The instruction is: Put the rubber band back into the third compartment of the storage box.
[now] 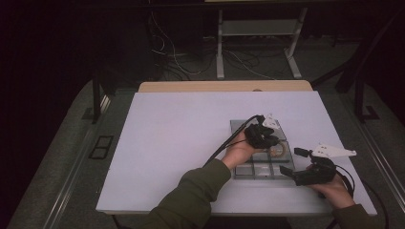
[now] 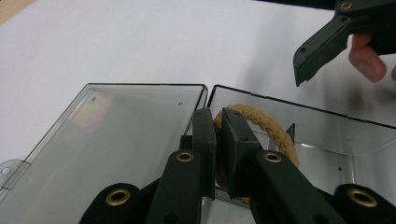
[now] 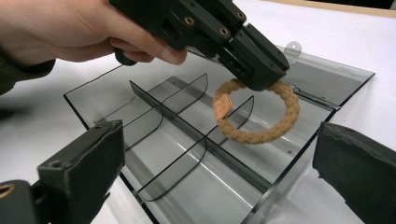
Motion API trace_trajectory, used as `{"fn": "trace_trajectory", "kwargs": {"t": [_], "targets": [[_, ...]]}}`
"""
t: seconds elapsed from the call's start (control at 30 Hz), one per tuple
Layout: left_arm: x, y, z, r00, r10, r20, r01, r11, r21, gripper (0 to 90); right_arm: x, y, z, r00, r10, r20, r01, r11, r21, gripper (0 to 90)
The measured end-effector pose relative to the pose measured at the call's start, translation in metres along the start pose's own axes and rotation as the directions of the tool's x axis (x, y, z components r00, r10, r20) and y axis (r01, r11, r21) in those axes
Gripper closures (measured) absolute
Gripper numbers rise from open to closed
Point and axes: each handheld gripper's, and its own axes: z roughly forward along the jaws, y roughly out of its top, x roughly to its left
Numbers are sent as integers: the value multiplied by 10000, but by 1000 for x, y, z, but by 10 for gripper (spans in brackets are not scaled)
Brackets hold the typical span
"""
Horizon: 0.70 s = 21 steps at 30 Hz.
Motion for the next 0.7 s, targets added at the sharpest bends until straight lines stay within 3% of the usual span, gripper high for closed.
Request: {"fn": "trace_trajectory", "kwargs": {"t": [0.27, 0.3, 0.33, 0.4, 0.5, 0.53, 0.6, 0.7], "targets": [[-2, 1, 9, 9997, 258, 26, -259, 9988, 417, 837, 0, 0, 0, 10000, 3, -22, -3, 10000, -12, 20], [-3, 1, 11, 9998, 202, 33, -203, 9990, 405, 837, 0, 0, 0, 10000, 5, -21, -5, 10000, -13, 20], [-6, 0, 13, 9999, -130, 54, 128, 9995, 297, 835, 0, 0, 0, 10000, 11, -13, -11, 10000, -20, 20], [-5, 0, 14, 10000, 59, 80, -63, 9989, 458, 834, 0, 0, 0, 10000, 29, -11, -29, 10000, -45, 20], [-6, -1, 16, 10000, -39, 89, 36, 9992, 402, 827, 0, 0, 0, 10000, 30, -16, -30, 10000, -48, 20], [-5, -1, 15, 9998, 138, 138, -146, 9983, 558, 817, 0, 0, 0, 10000, 25, -18, -25, 10000, -51, 20], [-6, -1, 15, 9998, -117, 133, 113, 9994, 328, 791, 0, 0, 0, 10000, 27, -18, -27, 10000, -52, 20], [-5, 0, 13, 9995, -181, 266, 174, 9995, 252, 748, 0, 0, 0, 10000, 21, -24, -21, 10000, -56, 20]]}}
